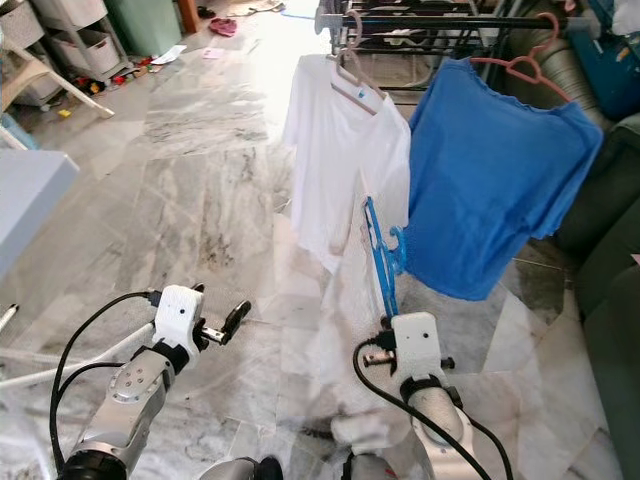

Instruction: Hang hanger

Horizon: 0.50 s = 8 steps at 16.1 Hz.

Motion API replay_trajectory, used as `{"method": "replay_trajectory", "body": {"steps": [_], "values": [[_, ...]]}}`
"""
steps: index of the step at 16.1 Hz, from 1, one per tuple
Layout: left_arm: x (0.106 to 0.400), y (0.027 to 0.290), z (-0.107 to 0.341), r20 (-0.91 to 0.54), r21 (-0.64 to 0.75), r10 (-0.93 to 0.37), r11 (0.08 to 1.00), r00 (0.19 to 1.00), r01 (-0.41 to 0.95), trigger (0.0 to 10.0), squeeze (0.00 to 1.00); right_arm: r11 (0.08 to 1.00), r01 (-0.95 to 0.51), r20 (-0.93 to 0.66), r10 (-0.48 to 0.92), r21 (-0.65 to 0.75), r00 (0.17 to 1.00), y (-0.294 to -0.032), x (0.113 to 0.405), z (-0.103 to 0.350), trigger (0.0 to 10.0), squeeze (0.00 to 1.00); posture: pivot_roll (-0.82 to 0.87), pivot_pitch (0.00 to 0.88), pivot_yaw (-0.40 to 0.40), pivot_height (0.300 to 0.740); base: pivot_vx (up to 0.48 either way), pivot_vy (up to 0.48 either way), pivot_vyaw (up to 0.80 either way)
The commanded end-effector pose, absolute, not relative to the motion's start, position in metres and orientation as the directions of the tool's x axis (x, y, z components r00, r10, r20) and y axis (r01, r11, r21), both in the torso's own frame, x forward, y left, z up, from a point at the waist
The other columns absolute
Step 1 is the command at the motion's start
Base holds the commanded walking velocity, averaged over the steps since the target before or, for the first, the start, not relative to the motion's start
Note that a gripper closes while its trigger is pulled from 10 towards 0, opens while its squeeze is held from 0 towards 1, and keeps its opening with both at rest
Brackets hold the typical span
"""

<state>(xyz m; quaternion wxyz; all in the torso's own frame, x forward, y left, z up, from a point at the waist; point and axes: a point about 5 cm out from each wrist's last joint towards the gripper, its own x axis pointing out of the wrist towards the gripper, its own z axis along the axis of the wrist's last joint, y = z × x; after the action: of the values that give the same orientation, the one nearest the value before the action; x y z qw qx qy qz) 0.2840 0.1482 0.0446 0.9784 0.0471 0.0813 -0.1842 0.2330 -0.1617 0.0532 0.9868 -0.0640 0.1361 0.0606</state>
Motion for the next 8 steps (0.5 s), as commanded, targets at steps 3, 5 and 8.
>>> {"method": "replay_trajectory", "body": {"steps": [3, 5, 8], "values": [[0.290, 0.151, 0.050, -0.153, 0.063, -0.363, 0.925, 0.919, 0.376, 10.0, 0.00, 0.931, -0.330, -0.305, 0.273, -0.154, 0.912, -0.161, 0.223, 0.055, 10.0, 0.00, -0.14, 0.192, 0.073, 0.740, 0.000, 0.000, 0.00], [0.292, 0.152, 0.052, -0.153, 0.072, -0.357, 0.926, 0.922, 0.371, 10.0, 0.00, 0.875, -0.425, -0.316, 0.345, -0.232, 0.884, -0.159, 0.225, 0.057, 10.0, 0.00, -0.14, 0.194, 0.078, 0.740, 0.000, 0.000, 0.00], [0.293, 0.152, 0.054, -0.144, 0.097, -0.364, 0.920, 0.920, 0.379, 10.0, 0.00, 0.866, -0.419, -0.273, 0.348, -0.274, 0.897, -0.163, 0.230, 0.065, 10.0, 0.00, -0.14, 0.192, 0.078, 0.740, 0.000, 0.000, 0.52]]}}
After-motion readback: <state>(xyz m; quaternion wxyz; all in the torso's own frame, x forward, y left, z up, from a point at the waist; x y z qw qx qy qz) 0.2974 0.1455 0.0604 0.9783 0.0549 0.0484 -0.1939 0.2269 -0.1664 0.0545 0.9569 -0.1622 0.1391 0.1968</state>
